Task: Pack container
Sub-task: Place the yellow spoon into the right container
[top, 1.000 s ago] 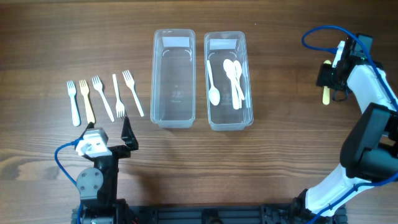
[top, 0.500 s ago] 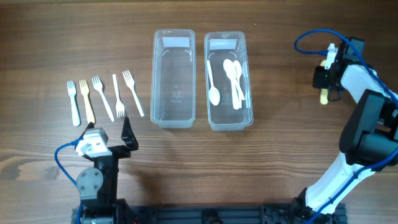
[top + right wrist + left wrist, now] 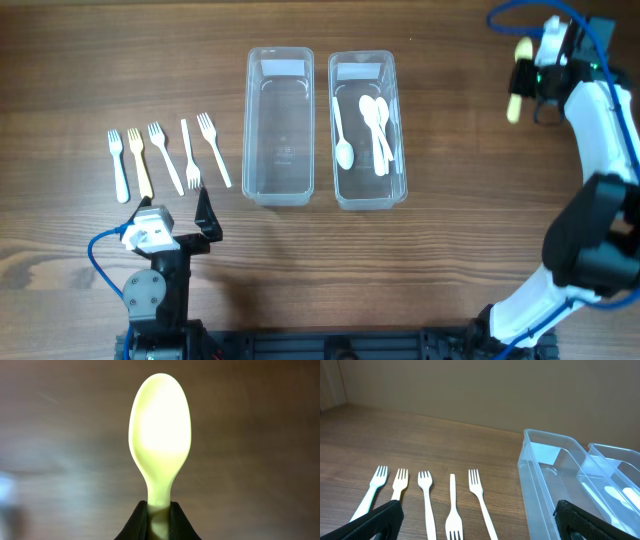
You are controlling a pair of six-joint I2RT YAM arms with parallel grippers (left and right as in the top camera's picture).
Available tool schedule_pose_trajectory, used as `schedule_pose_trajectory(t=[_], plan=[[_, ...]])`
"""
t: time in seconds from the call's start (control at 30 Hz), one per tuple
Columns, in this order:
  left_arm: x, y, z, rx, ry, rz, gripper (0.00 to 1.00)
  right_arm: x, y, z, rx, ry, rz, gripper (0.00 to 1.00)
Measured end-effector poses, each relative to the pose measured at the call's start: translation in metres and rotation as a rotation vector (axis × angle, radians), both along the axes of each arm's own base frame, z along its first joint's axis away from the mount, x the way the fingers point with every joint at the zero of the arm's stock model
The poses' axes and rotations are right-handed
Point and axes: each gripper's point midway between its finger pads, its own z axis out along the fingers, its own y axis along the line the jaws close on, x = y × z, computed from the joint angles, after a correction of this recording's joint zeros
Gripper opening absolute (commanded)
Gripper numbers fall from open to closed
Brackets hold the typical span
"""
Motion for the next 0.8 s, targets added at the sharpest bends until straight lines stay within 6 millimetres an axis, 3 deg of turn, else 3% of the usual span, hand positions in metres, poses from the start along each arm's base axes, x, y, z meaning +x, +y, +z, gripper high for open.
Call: schedule_pose_trajectory(t=[0.1, 0.23, 0.37, 0.57, 0.67, 0.7, 0.8], plan=[[0.0, 0.0, 0.0, 0.0, 0.0, 0.0, 1.0, 0.003, 0.062, 0.031, 0.09, -0.054, 0.105, 0.04], [0.0, 0.0, 0.0, 0.0, 0.0, 0.0, 1.0, -0.015, 0.147, 0.021, 0.169, 0.033, 0.255, 0.04], [0.0, 0.0, 0.0, 0.0, 0.0, 0.0, 1.0, -0.032, 0.209, 0.015, 0.145, 0.071, 0.369, 0.04], [0.0, 0.0, 0.0, 0.0, 0.0, 0.0, 1.0, -0.057, 0.252, -0.006, 0.104, 0.128, 0.454, 0.06], [0.0, 0.0, 0.0, 0.0, 0.0, 0.0, 1.0, -0.065, 0.267, -0.017, 0.096, 0.152, 0.489, 0.26], [0.0, 0.0, 0.0, 0.0, 0.0, 0.0, 1.0, -0.065, 0.272, -0.021, 0.098, 0.157, 0.494, 0.43], [0.0, 0.0, 0.0, 0.0, 0.0, 0.0, 1.0, -0.062, 0.292, -0.032, 0.099, 0.139, 0.528, 0.49]])
